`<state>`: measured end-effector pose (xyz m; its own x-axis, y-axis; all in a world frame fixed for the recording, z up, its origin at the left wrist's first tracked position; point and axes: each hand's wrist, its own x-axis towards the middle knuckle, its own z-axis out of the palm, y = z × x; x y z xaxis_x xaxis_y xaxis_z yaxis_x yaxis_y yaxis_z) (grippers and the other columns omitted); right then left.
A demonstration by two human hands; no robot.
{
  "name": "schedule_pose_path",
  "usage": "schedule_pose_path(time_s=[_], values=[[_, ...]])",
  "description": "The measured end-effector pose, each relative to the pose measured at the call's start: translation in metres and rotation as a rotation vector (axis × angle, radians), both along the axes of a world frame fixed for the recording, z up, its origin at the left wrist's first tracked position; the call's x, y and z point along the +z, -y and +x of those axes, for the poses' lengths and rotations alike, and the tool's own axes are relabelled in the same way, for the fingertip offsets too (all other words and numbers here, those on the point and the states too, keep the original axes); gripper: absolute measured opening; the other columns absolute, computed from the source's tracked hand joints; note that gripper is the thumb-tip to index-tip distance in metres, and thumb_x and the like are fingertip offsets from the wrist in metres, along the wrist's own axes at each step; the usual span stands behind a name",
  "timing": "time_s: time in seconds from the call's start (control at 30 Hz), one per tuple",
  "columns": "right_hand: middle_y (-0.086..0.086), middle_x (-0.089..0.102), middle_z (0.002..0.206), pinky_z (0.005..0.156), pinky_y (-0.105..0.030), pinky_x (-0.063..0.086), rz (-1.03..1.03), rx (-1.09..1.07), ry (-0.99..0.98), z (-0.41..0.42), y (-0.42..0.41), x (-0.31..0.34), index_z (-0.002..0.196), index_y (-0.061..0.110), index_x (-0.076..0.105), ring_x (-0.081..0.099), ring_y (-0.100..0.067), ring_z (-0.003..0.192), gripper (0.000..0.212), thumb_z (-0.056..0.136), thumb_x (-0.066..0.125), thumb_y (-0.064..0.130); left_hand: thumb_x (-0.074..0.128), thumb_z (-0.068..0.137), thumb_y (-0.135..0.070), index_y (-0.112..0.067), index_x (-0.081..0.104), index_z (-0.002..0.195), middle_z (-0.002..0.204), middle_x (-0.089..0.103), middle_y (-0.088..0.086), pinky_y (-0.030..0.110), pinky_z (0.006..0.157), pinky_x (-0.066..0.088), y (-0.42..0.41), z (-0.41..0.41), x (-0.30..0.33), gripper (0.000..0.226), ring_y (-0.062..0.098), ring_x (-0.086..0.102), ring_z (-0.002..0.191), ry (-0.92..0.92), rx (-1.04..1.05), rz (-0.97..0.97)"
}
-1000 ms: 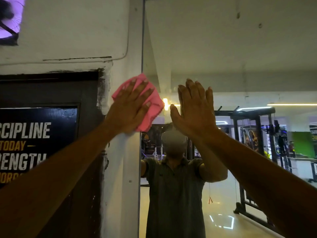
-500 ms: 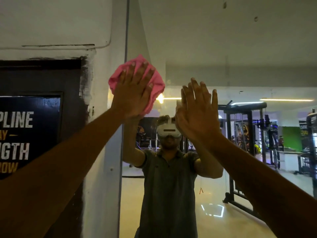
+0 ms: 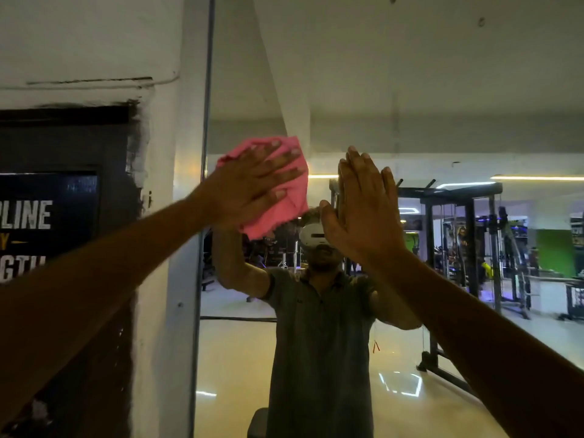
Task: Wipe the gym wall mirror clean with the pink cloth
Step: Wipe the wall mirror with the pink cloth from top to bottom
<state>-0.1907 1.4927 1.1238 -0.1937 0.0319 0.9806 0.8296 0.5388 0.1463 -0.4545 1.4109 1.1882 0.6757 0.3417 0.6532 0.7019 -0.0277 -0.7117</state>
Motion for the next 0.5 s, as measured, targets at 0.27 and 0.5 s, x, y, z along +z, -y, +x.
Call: schedule_pose_path(time_s=[0.27,0.5], values=[[-0.009,0.000,0.184,0.135,-0.060,-0.009,-0.006,-0.036,0.013,0.011,-0.009,-0.014,0.175,0.021,0.019,-0.004,-0.033,0.171,0.092,0.103,0.033,0.078,0.026,0.118,-0.044,-0.025,0.028,0.171,0.180,0.022,0.009,0.059,0.135,0.013,-0.005,0.035,-0.013,0.056,0.034,0.009,0.168,0.060,0.014,0.048],[-0.008,0.013,0.184,0.135,-0.064,0.002,-0.009,0.032,-0.011,0.012,-0.004,-0.020,0.171,0.020,0.031,0.005,-0.032,0.171,0.072,0.108,0.042,0.052,0.017,0.118,-0.052,-0.032,0.014,0.173,0.181,0.012,0.011,0.065,0.132,0.013,-0.019,0.048,0.023,0.058,0.041,0.007,0.167,0.241,0.032,0.158]])
